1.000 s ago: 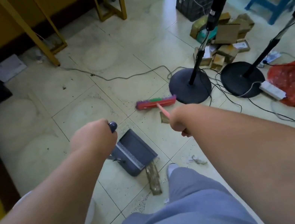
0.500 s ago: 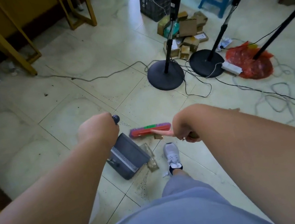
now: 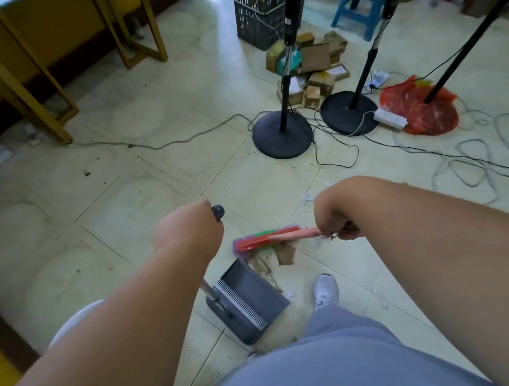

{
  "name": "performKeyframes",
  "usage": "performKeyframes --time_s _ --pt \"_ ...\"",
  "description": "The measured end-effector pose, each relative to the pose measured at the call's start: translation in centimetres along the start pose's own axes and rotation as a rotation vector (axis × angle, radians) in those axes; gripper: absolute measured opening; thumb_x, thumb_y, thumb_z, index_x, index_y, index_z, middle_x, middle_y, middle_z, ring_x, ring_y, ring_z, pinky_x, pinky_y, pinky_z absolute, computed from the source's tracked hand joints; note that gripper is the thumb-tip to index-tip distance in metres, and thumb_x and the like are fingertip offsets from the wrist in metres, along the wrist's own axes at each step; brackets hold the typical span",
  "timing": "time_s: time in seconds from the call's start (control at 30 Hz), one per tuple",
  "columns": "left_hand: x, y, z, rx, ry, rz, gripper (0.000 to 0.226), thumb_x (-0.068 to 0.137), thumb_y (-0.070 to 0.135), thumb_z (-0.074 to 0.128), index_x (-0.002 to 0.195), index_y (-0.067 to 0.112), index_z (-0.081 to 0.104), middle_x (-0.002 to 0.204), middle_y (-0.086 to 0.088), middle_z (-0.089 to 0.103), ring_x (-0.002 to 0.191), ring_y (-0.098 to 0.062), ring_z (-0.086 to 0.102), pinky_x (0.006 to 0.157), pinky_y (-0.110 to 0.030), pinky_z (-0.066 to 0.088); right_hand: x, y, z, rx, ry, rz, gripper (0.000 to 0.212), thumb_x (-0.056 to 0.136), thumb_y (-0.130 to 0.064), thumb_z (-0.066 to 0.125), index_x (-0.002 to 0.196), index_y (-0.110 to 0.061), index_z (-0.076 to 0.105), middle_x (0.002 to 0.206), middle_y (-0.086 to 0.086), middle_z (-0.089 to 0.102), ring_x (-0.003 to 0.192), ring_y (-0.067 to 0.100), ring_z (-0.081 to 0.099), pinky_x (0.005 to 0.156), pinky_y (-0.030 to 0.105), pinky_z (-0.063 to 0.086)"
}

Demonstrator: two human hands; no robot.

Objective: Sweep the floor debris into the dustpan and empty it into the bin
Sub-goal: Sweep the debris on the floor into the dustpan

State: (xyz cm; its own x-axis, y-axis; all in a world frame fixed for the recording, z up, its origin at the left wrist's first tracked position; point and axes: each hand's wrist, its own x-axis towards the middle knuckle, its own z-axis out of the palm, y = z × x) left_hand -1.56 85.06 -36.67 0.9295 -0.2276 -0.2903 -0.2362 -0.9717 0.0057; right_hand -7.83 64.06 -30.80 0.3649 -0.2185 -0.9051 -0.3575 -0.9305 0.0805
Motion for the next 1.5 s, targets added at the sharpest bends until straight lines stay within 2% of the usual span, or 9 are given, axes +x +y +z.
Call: performKeyframes --time_s 0.43,0.6,0.7,0.77,0.87,1.03,1.1,1.23,1.5 --pt "9.1 14.1 -3.6 0.04 0.061 0.174 0.03 0.098 0.038 0.033 0.081 0.02 0.049 0.069 0.001 0.054 0.059 -0.016 0.05 0.052 -0.025 0.041 7.6 14.2 -8.8 0.257 0.175 0.085 0.024 0.099 -0.008 0.041 0.116 0.002 0.055 0.075 0.016 0.056 0.061 0.024 0.052 0.06 0.03 0.043" --pt "14.3 19.8 -3.7 0.032 0.027 0.183 0.029 0.098 0.034 0.032 0.085 0.018 0.052 0.069 -0.001 0.052 0.069 -0.026 0.056 0.061 -0.028 0.047 12.2 18.5 -12.0 0.395 0.179 0.1 0.025 0.098 0.003 0.033 0.08 -0.014 0.038 0.068 0.012 0.038 0.058 0.022 0.048 0.063 0.032 0.044" --pt "16.4 22.3 -3.0 0.048 -0.006 0.178 0.025 0.097 0.032 0.036 0.084 0.018 0.051 0.069 -0.002 0.051 0.066 -0.026 0.054 0.057 -0.027 0.043 14.5 20.2 -12.7 0.458 0.161 0.079 0.038 0.099 0.004 0.028 0.127 -0.02 0.033 0.068 0.012 0.032 0.053 0.02 0.044 0.064 0.034 0.043" --pt "17.4 23.1 -2.6 0.063 -0.018 0.176 0.024 0.098 0.032 0.038 0.083 0.018 0.051 0.068 -0.001 0.049 0.061 -0.024 0.05 0.054 -0.025 0.038 15.6 21.0 -12.8 0.486 0.111 0.081 0.039 0.099 0.002 0.028 0.128 -0.025 0.027 0.069 0.013 0.034 0.052 0.02 0.044 0.059 0.033 0.042" --pt "18.4 22.8 -2.4 0.084 -0.019 0.167 0.023 0.097 0.031 0.038 0.084 0.018 0.051 0.068 0.0 0.05 0.059 -0.023 0.05 0.054 -0.026 0.039 16.3 21.3 -12.4 0.54 0.071 0.132 0.016 0.1 0.0 0.029 0.1 -0.016 0.03 0.073 0.012 0.038 0.053 0.02 0.045 0.055 0.031 0.042" --pt "18.4 20.7 -2.9 0.086 -0.001 0.16 0.02 0.098 0.027 0.037 0.083 0.018 0.048 0.065 0.0 0.048 0.053 -0.018 0.042 0.05 -0.025 0.032 16.2 18.5 -10.1 0.617 -0.012 0.155 0.06 0.1 -0.009 0.029 0.153 -0.026 0.01 0.099 0.02 0.051 0.063 0.022 0.051 0.067 0.032 0.044" --pt "17.9 19.3 -2.9 0.1 0.017 0.202 0.021 0.098 0.028 0.036 0.087 0.017 0.05 0.066 -0.001 0.049 0.054 -0.019 0.043 0.051 -0.026 0.034 15.5 16.7 -9.0 0.638 -0.034 0.155 0.057 0.101 -0.016 0.03 0.149 -0.039 0.012 0.098 0.019 0.051 0.07 0.023 0.05 0.065 0.031 0.043" --pt "16.5 15.4 -3.1 0.126 0.011 0.282 0.02 0.097 0.027 0.036 0.093 0.015 0.052 0.071 -0.002 0.052 0.062 -0.024 0.051 0.056 -0.029 0.042 12.1 12.4 -6.3 0.718 -0.051 0.193 0.017 0.102 -0.012 0.03 0.112 -0.023 0.022 0.089 0.015 0.049 0.06 0.016 0.044 0.053 0.024 0.039" --pt "12.9 9.2 -3.0 0.117 0.027 0.376 0.018 0.097 0.027 0.038 0.093 0.015 0.05 0.071 -0.001 0.051 0.067 -0.025 0.054 0.058 -0.03 0.044 7.3 5.5 -1.4 0.688 -0.174 0.154 0.026 0.104 -0.017 0.031 0.129 -0.019 0.036 0.073 0.008 0.041 0.052 0.015 0.034 0.039 0.014 0.036"
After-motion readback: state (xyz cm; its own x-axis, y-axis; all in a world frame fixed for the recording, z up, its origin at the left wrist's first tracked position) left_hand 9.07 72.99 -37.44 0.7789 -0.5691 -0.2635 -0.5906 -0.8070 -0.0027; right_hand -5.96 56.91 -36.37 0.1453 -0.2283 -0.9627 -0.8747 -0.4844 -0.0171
